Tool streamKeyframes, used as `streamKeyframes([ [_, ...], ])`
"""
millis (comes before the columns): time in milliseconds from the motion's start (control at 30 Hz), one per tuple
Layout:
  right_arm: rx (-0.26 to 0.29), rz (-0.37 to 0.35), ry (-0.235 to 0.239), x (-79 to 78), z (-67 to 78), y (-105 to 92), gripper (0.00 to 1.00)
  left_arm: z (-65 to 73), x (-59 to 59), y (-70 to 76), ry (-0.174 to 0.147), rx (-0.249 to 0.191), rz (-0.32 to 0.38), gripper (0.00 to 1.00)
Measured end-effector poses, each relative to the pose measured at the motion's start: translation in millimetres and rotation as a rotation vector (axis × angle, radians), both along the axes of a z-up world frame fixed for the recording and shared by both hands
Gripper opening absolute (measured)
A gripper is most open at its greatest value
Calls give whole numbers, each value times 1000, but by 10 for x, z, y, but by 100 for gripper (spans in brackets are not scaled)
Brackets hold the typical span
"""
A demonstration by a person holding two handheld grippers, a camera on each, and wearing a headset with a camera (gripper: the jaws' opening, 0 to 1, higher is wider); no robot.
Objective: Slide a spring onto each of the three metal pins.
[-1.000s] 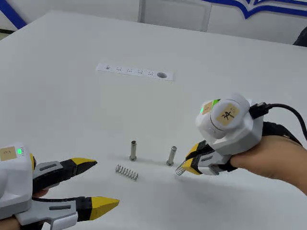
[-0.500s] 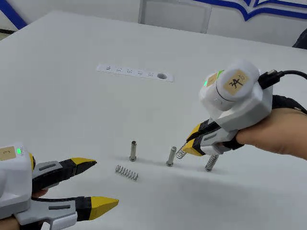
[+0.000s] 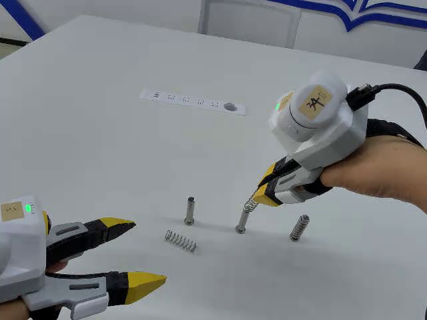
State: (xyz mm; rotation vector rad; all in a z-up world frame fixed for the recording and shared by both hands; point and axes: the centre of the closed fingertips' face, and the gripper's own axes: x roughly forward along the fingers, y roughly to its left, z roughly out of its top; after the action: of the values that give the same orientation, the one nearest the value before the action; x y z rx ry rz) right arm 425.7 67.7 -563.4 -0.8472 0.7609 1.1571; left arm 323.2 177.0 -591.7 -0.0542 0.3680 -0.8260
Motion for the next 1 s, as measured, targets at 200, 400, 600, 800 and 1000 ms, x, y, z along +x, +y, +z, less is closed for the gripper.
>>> streamKeyframes([
  [200, -15, 4, 6, 14, -29, 9, 11, -12, -2, 10, 3, -2, 4, 63],
  [400, -28, 5, 17, 27, -71, 13, 11, -24, -10, 18, 7, -2, 7, 63],
  [600, -47, 8, 34, 23, -124, 26, 11, -25, -15, 22, 10, -1, 9, 63],
  [800, -71, 14, 55, 38, -191, 53, 11, -28, -14, 18, 11, 2, 6, 63],
  [1000, -88, 12, 76, 87, -303, 74, 11, -27, -14, 18, 13, 3, 6, 63],
])
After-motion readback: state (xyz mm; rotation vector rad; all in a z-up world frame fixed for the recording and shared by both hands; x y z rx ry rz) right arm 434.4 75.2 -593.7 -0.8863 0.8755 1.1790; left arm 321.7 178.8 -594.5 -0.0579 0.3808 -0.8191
